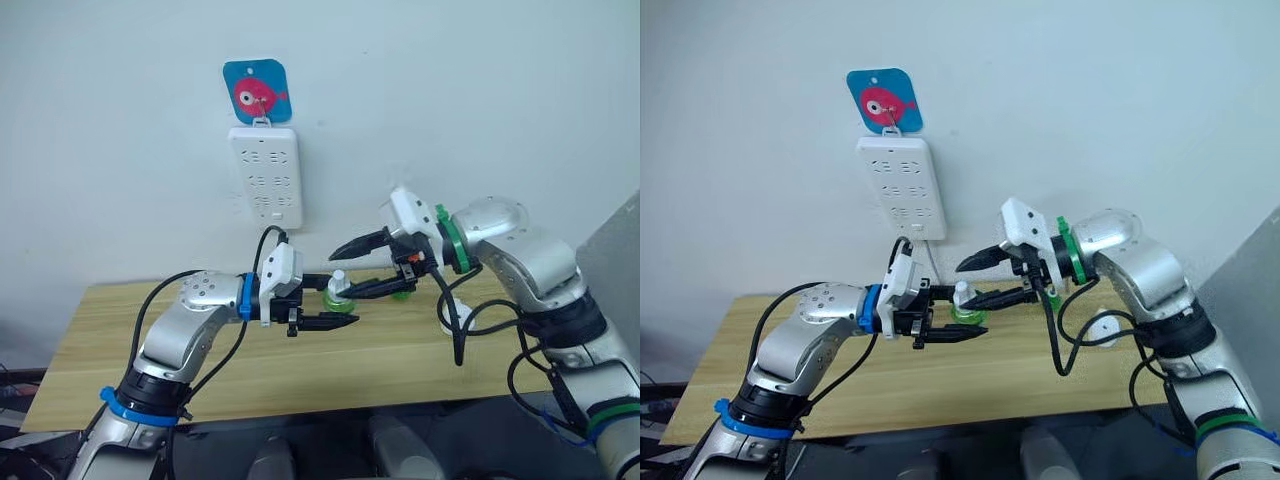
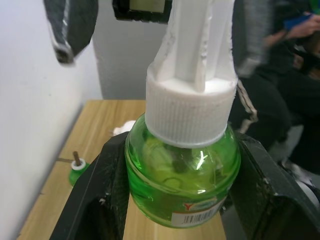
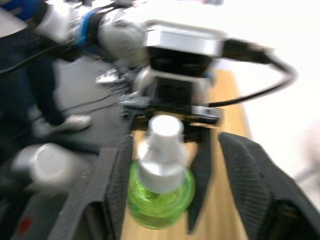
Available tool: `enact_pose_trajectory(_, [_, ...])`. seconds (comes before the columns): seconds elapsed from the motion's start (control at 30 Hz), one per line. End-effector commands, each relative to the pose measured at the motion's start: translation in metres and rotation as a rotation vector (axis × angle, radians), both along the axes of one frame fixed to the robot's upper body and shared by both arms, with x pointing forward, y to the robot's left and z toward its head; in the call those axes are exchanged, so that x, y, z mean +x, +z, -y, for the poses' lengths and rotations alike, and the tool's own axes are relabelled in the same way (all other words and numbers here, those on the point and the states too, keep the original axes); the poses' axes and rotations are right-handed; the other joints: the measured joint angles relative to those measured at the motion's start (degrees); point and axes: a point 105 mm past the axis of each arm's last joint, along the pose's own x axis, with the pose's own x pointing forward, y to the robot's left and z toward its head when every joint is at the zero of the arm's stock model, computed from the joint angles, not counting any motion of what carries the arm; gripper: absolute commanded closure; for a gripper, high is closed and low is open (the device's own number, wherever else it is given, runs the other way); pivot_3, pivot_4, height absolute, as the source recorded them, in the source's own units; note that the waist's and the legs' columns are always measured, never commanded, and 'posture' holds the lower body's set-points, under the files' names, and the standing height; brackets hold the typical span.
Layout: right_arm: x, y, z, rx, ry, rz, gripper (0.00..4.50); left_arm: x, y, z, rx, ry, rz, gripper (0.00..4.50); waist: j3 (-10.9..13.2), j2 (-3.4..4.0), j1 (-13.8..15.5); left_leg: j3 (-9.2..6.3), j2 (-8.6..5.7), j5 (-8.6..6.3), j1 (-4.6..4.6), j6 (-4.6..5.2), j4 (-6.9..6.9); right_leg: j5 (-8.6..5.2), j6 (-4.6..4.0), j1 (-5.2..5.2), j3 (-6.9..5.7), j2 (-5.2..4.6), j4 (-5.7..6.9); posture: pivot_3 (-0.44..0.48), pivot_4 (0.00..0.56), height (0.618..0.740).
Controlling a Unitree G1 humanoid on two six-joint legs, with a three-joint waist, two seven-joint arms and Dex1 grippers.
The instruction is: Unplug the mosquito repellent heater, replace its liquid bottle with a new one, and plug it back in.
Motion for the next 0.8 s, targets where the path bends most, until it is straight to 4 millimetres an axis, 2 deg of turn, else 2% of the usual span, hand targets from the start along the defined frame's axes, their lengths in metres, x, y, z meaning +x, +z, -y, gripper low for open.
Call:
enact_pose_trajectory(0.03, [-0.012,0.012,0.012,0.120,-0.153,0.022,1.80,0.003,0.012,0.002,-0.057,0.046,0.072,2.17,0.0,-0.01,0.2,-0.03,0.00,0.00,-0.02,0.00,0.00,0.00,0.00,0.00,-0.03,-0.01,0.00,-0.191,0.088,0.724])
enact_pose_trajectory(0.13, [-0.023,0.007,0.012,0.148,-0.213,0.008,1.80,0.006,0.013,0.001,-0.073,0.074,0.079,2.17,0.0,0.00,-0.1,0.01,-0.02,0.00,-0.06,0.00,0.02,0.00,0.00,-0.03,0.03,-0.04,0.00,-0.205,0.091,0.724])
enact_pose_trajectory(0.2, [-0.033,0.000,0.004,0.184,-0.261,0.003,1.80,0.011,0.013,0.000,-0.089,0.105,0.084,2.17,0.0,0.01,-0.3,0.13,-0.04,0.00,0.00,0.00,0.04,-0.05,0.08,-0.03,0.11,0.00,0.00,-0.216,0.090,0.724])
enact_pose_trajectory(0.27, [-0.033,-0.002,-0.004,0.234,-0.320,0.000,1.80,0.014,0.013,0.001,-0.094,0.115,0.092,2.17,-0.1,0.02,-0.3,0.10,0.05,0.00,0.12,0.00,0.03,-0.10,0.16,0.05,0.12,0.16,0.01,-0.216,0.090,0.724])
enact_pose_trajectory(0.43, [-0.017,-0.007,-0.022,0.232,-0.382,0.027,1.80,0.016,0.012,0.003,-0.100,0.115,0.104,2.17,-0.1,0.03,-0.4,0.16,0.14,0.00,0.19,-0.01,0.02,-0.12,0.15,0.05,0.25,0.34,0.01,-0.222,0.087,0.724])
enact_pose_trajectory(0.6, [-0.005,-0.004,-0.031,0.222,-0.386,0.053,1.80,0.014,0.013,0.006,-0.100,0.107,0.116,2.17,-0.1,0.03,-0.3,0.15,0.13,0.00,0.16,0.00,-0.03,-0.12,0.15,0.02,0.23,0.33,0.00,-0.214,0.086,0.724])
enact_pose_trajectory(0.7, [0.002,-0.001,-0.026,0.220,-0.394,0.050,1.80,0.013,0.013,0.006,-0.100,0.109,0.121,2.17,-0.1,0.03,-0.2,0.13,0.13,0.00,0.15,-0.01,-0.03,-0.12,0.14,0.02,0.21,0.31,0.00,-0.202,0.084,0.724])
enact_pose_trajectory(0.8, [0.001,0.002,-0.012,0.197,-0.377,0.039,1.80,0.013,0.013,0.004,-0.101,0.121,0.122,2.17,-0.1,0.03,-0.2,0.13,0.12,0.00,0.15,-0.01,-0.02,-0.12,0.14,0.03,0.21,0.31,0.00,-0.195,0.083,0.724])
